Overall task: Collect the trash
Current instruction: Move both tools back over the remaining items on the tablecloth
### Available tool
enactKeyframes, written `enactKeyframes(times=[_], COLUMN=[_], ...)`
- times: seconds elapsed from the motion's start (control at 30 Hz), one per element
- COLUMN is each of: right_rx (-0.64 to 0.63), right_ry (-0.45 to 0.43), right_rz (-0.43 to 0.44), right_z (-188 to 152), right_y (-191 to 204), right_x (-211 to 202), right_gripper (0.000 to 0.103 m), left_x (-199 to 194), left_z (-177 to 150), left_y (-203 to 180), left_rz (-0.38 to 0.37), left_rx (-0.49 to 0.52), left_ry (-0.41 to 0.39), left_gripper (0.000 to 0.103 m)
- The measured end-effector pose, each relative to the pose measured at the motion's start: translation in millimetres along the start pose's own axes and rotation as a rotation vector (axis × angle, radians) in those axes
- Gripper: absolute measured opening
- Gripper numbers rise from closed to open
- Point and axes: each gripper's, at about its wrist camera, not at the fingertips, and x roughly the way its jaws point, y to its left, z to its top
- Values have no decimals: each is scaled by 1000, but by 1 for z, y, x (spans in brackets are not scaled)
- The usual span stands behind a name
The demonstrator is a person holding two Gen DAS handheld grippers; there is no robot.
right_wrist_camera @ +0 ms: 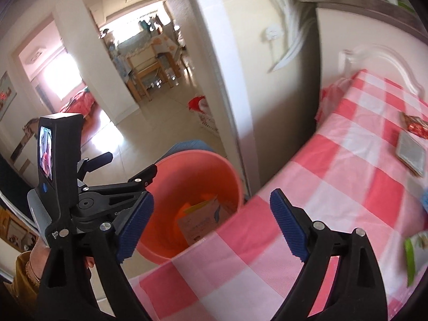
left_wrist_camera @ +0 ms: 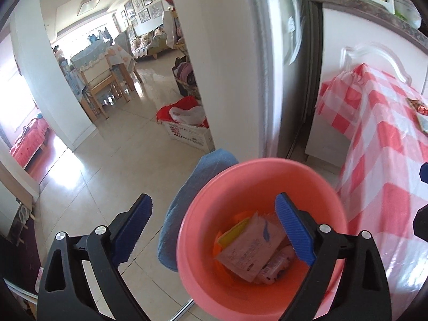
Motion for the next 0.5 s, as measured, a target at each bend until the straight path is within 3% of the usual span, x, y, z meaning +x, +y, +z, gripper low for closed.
enactKeyframes(times=[0.5], right_rx=[115], right_ry=[-127], right_rz=[-151], right_z=[-35], right_y=[-54], right_x=[-89], right_gripper=[94], left_x=[-67], left_z=[17], left_y=[-81], left_rz=[-129], left_rx=[129], left_ry=[-110], left_gripper=[93])
